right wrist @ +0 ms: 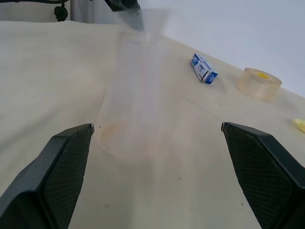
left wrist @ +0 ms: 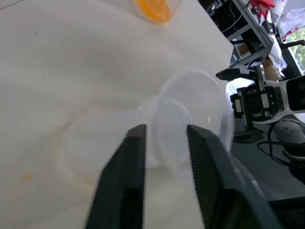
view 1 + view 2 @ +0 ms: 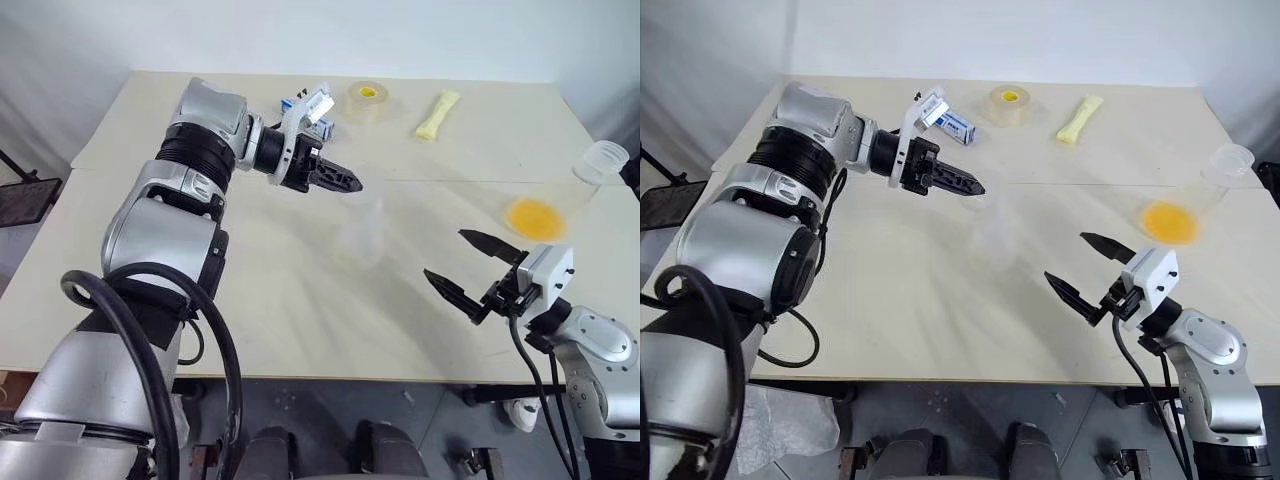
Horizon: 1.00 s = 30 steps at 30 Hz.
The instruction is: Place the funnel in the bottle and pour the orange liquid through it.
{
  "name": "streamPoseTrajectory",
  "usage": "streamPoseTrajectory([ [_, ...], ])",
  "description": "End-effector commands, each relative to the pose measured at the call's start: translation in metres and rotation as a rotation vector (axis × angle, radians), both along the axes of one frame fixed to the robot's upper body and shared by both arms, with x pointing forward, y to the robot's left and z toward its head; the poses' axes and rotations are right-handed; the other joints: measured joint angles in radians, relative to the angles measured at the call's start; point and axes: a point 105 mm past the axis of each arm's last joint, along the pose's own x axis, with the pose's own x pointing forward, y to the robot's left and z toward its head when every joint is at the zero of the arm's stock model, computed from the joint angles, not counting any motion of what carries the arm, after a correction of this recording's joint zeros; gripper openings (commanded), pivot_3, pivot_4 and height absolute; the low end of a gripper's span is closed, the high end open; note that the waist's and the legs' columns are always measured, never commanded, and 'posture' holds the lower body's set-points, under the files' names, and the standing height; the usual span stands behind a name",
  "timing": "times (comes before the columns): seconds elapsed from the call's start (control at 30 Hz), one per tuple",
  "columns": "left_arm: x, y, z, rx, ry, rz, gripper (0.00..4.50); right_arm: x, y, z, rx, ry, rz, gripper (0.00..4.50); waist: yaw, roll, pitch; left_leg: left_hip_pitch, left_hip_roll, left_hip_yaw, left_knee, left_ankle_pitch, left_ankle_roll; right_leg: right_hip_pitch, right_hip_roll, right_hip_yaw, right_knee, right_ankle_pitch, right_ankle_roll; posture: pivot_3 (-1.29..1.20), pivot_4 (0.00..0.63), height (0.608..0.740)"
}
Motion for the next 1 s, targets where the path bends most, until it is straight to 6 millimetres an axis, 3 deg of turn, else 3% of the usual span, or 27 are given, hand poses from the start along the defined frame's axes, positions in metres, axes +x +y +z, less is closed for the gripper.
streamPoseTrajectory([
  [0.03, 0.000, -0.009, 0.024, -0.047, -0.076, -0.001, 2.81, -0.004, -0.001, 0.011, -0.002, -0.060, -0.007, 4.50, 0.000, 0.000, 0.000, 0.000, 0.000, 0.000, 0.000, 0.000, 0.000, 0.000, 0.000, 0.000, 0.000, 0.000, 0.000, 0.00, 0.150, 0.740],
  [0.2, 0.002, -0.008, 0.038, -0.106, -0.115, 0.022, 4.46, -0.005, -0.004, 0.013, -0.006, -0.063, -0.018, 4.50, 0.000, 0.000, 0.000, 0.000, 0.000, 0.000, 0.000, 0.000, 0.000, 0.000, 0.000, 0.000, 0.000, 0.000, 0.000, 0.00, 0.150, 0.740],
  [0.27, 0.002, -0.004, 0.048, -0.152, -0.120, 0.035, 4.46, -0.006, -0.006, 0.014, -0.007, -0.065, -0.030, 4.50, 0.000, 0.000, 0.000, 0.000, 0.000, 0.000, 0.000, 0.000, 0.000, 0.000, 0.000, 0.000, 0.000, 0.000, 0.000, 0.00, 0.150, 0.740],
  [0.43, 0.007, 0.028, 0.065, -0.270, -0.141, 0.110, 4.46, -0.012, -0.020, 0.015, -0.006, -0.071, -0.127, 4.50, -0.003, 0.000, 0.000, 0.000, 0.000, 0.000, 0.000, 0.000, 0.000, 0.000, 0.000, 0.000, 0.000, 0.000, 0.000, 0.00, 0.150, 0.740],
  [0.53, 0.007, 0.047, 0.071, -0.299, -0.396, 0.036, 4.46, -0.017, -0.029, 0.016, 0.013, -0.077, -0.199, 4.50, -0.005, 0.001, -0.001, 0.001, 0.000, 0.000, -0.001, 0.000, 0.000, 0.000, 0.000, 0.000, 0.001, 0.000, 0.000, 0.00, 0.150, 0.740],
  [0.73, -0.008, 0.088, 0.034, -0.276, -0.725, 0.034, 4.46, -0.021, -0.057, 0.011, 0.003, -0.062, -0.402, 4.50, -0.005, 0.001, -0.001, 0.001, 0.001, -0.002, 0.002, 0.000, 0.000, 0.000, -0.001, 0.002, 0.003, 0.000, 0.000, 0.00, 0.150, 0.740],
  [0.9, -0.023, 0.107, 0.004, -0.303, -0.828, 0.061, 4.46, -0.027, -0.081, 0.007, 0.014, -0.055, -0.569, 4.50, 0.003, 0.001, -0.001, -0.001, 0.000, -0.003, 0.005, 0.000, 0.000, 0.000, -0.001, 0.002, 0.003, 0.000, 0.000, 0.00, 0.150, 0.740],
  [1.0, -0.042, 0.111, -0.023, -0.328, -0.920, -0.033, 4.46, -0.031, -0.106, 0.002, 0.006, -0.037, -0.740, 4.50, 0.003, 0.002, -0.001, 0.000, 0.000, -0.003, 0.005, 0.000, 0.000, 0.002, -0.001, 0.002, 0.003, 0.000, 0.000, 0.00, 0.150, 0.740],
])
